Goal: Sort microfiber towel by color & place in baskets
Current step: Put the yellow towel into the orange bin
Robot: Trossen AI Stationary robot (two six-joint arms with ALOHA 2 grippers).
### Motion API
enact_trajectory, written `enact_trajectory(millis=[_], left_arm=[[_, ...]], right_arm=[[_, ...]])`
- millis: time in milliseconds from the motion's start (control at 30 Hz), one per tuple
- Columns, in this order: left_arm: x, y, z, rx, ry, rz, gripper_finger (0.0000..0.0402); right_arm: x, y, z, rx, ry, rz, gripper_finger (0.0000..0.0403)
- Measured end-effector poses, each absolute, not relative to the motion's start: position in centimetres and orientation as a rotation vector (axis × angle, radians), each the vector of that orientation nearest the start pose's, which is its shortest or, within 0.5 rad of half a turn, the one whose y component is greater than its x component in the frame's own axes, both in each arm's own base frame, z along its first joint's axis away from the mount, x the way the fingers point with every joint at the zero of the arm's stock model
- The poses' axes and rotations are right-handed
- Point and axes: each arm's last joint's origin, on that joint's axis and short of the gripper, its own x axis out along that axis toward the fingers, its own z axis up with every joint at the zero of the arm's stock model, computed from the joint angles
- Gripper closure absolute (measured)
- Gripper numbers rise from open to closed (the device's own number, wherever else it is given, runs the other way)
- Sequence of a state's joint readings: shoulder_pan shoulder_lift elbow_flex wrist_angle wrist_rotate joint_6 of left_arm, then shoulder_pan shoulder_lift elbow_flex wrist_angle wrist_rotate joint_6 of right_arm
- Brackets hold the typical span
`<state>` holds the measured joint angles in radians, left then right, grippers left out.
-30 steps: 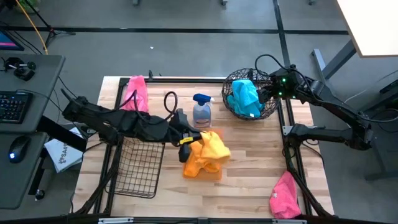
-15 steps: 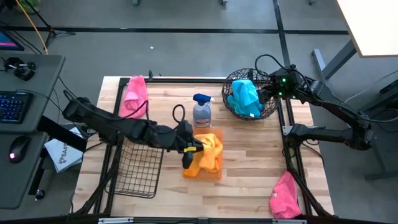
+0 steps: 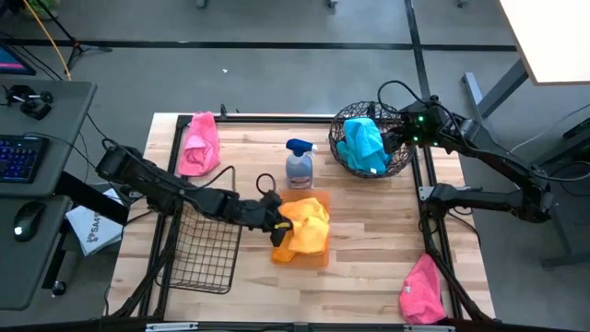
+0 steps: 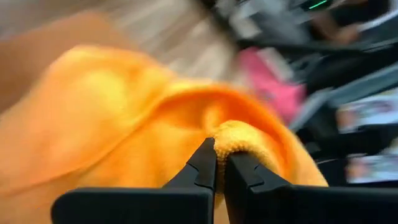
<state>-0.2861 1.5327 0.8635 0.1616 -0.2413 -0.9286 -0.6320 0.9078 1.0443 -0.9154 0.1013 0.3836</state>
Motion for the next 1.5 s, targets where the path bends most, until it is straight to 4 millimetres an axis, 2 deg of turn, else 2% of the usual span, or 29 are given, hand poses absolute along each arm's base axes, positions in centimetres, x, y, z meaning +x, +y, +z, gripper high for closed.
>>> enact_trajectory(millis=[100,267,500,700,933,1100,1233,1500], left_arm=[[31.2,-7.8,20.1,-0.743,0.580,0.261,0.0401],[33.0,-7.5,19.9,-0.635,0.633,0.244,0.0401],[36.2,-8.3,18.9,-0.290,0.845,0.170,0.0401],[38.8,-8.8,17.2,-0.083,0.930,0.083,0.0401],[39.8,-7.5,15.3,-0.069,1.026,0.022,0.0396],[39.8,-6.5,14.8,-0.125,1.073,-0.025,0.0350],[39.5,-6.0,16.2,-0.148,1.086,-0.041,0.0292],[38.6,-4.5,22.1,-0.120,1.092,-0.038,0.0194]], right_arm=[[12.9,-9.8,33.7,0.555,0.621,-0.839,0.0191],[13.0,-9.9,33.8,0.553,0.599,-0.843,0.0191],[13.0,-9.9,33.8,0.574,0.591,-0.851,0.0191],[13.0,-9.9,33.8,0.600,0.583,-0.860,0.0191],[12.9,-9.9,33.8,0.609,0.584,-0.863,0.0191],[12.9,-9.9,33.8,0.610,0.583,-0.862,0.0191],[12.9,-9.9,33.8,0.610,0.584,-0.862,0.0191],[13.0,-9.9,33.8,0.613,0.584,-0.856,0.0191]])
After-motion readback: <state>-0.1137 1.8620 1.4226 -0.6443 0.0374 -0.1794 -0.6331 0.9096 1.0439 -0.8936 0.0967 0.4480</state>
